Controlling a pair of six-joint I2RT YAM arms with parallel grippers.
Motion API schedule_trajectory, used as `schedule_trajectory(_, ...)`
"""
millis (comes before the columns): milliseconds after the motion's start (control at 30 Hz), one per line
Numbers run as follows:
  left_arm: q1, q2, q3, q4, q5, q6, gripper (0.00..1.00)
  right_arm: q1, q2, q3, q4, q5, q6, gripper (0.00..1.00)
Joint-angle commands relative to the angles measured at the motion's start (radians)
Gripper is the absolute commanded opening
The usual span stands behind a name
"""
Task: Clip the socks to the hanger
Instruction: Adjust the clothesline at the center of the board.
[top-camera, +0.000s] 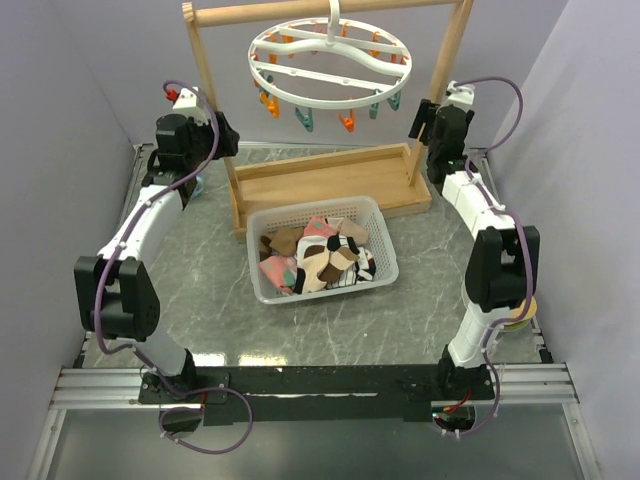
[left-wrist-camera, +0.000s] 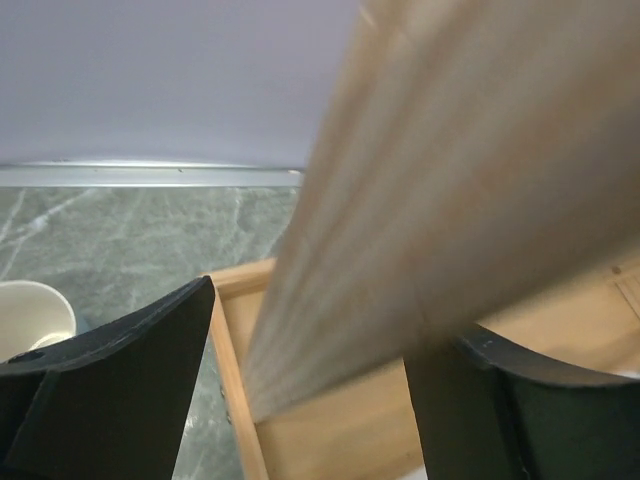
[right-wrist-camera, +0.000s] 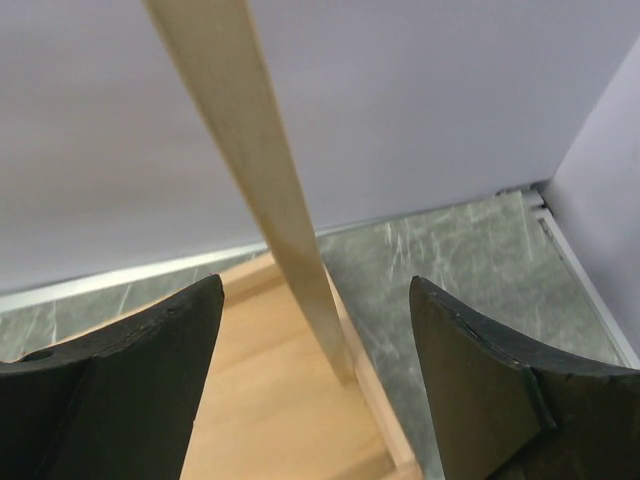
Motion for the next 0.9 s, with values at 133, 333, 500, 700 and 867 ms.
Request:
schedule_trajectory(133,-0.002,0.096,0.132,0.038,-0.069,0.028,0.70,-0.029,0.081,0.108,0.140,-0.051,-0.022,0.59)
schedule_trajectory(333,-0.002,0.120,0.160,0.035,-0.057,0.052,0.32,-0.029,0.051,0.025,0.177,-0.076,0.017,0.27)
schedule_trajectory(500,-0.002,0.116,0.148,0.022,-0.026,0.060,0.20,-0.028,-0.015,-0.085,0.210,-0.091,0.051,0.19)
schedule_trajectory(700,-0.003,0.082,0.114,0.015,0.026,0.059,0.12,-0.028,-0.110,-0.208,0.209,-0.106,0.083,0.18)
schedule_trajectory(867,-0.003,0.038,0.062,0.016,0.069,0.046,0.07,-0.029,-0.198,-0.303,0.192,-0.109,0.104,0.18)
